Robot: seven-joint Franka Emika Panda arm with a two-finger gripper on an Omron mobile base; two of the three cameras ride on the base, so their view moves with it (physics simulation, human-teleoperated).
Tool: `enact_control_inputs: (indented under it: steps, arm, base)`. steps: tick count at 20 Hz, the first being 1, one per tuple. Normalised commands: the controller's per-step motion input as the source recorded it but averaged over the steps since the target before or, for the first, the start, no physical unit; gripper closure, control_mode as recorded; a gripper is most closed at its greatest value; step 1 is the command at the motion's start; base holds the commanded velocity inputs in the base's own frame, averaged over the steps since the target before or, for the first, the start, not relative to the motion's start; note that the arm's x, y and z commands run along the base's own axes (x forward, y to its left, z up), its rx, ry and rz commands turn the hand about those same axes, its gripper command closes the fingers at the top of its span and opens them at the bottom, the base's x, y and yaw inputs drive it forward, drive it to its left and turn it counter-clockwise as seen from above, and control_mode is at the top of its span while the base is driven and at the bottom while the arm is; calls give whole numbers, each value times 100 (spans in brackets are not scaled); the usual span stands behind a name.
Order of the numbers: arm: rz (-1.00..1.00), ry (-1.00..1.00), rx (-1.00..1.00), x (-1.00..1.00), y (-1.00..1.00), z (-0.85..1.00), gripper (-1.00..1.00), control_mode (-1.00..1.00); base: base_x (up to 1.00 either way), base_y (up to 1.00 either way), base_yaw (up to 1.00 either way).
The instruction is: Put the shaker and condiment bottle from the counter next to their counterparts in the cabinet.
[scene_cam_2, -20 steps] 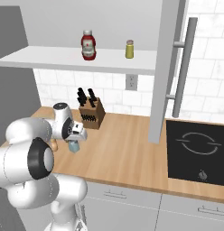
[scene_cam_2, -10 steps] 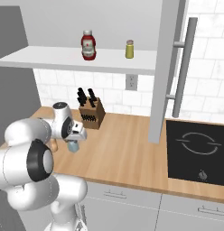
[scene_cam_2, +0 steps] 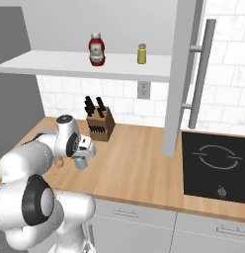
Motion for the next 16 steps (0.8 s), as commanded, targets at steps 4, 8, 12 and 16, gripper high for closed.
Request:
enact_control_inputs:
  steps: [4, 8, 12, 16]
  arm:
    - [0, 0, 0, -10, -23, 17, 100, -100]
    - [0, 0, 2, -8, -22, 26, 100, -100]
    - [0, 0, 5, 0, -15, 34, 100, -100]
    - [0, 0, 3, 0, -3, 32, 100, -100]
  base:
    - [0, 0, 0]
    - [0, 0, 0]
    - [0, 0, 0]
    - [0, 0, 0]
